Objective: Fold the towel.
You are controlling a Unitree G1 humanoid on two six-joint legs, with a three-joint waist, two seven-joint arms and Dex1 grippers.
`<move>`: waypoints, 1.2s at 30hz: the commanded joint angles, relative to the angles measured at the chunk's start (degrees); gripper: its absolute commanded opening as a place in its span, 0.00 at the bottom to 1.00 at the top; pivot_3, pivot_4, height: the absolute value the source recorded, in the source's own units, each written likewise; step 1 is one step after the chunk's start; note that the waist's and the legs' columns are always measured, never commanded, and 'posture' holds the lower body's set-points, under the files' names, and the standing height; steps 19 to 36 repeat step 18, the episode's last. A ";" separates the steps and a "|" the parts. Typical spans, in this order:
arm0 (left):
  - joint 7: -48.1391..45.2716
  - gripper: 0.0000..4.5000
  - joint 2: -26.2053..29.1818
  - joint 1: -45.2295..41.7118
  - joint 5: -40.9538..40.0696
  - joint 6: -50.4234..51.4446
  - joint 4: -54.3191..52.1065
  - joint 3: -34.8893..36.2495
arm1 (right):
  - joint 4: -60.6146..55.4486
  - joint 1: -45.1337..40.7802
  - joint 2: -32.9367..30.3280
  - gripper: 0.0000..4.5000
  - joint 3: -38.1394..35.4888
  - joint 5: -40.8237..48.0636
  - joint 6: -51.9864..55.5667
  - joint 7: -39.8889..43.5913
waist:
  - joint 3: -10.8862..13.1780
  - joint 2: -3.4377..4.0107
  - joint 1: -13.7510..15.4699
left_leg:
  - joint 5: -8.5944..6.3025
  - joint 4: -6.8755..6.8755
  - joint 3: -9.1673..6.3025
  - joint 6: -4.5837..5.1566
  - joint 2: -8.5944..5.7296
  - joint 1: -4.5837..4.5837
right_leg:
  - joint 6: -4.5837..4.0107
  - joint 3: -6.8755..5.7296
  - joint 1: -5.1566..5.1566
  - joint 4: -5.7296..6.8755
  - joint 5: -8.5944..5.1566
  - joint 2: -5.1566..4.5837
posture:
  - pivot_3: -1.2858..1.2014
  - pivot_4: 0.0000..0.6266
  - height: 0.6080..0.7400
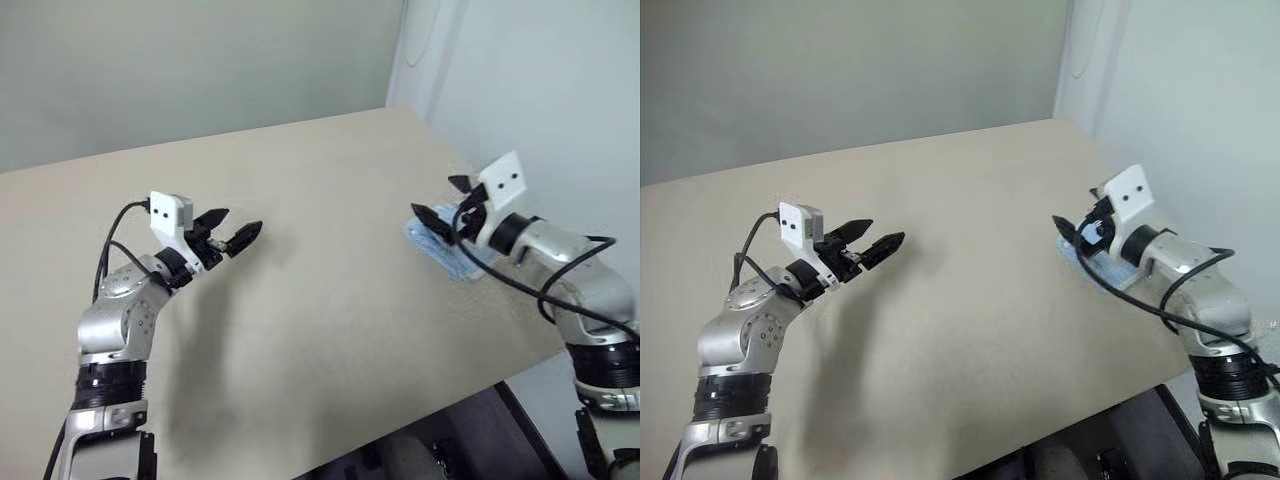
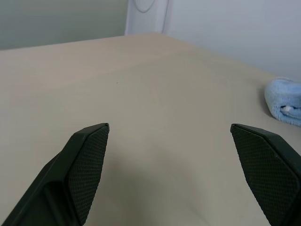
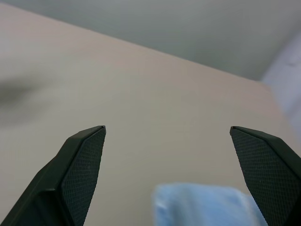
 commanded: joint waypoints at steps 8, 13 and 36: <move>0.33 1.00 0.05 4.94 -0.32 0.48 -6.99 0.95 | 0.24 1.14 4.92 1.00 1.31 -4.28 -2.01 2.21 | 0.00 0.01 0.13 | 0.00 0.07 -0.08 0.00 -0.01 0.00 | -0.06 -0.03 0.06 -0.03 0.03 0.01 | 0.52 0.24 1.00; -0.01 1.00 0.10 6.05 -0.84 2.19 -9.35 -0.02 | -0.79 2.15 5.76 1.00 0.39 -4.54 -1.27 2.53 | 0.02 0.03 0.03 | 0.01 0.11 -0.07 0.00 -0.01 0.00 | -0.05 -0.04 0.06 -0.05 0.02 0.02 | 0.52 0.24 1.00; -1.37 1.00 -0.06 6.47 0.00 1.65 -8.43 -1.42 | -3.21 3.51 4.51 1.00 -0.25 -4.40 0.00 3.40 | 0.02 0.04 -0.01 | 0.00 0.09 -0.07 0.00 0.02 0.02 | -0.05 -0.07 0.05 -0.05 0.02 0.03 | 0.52 0.24 1.00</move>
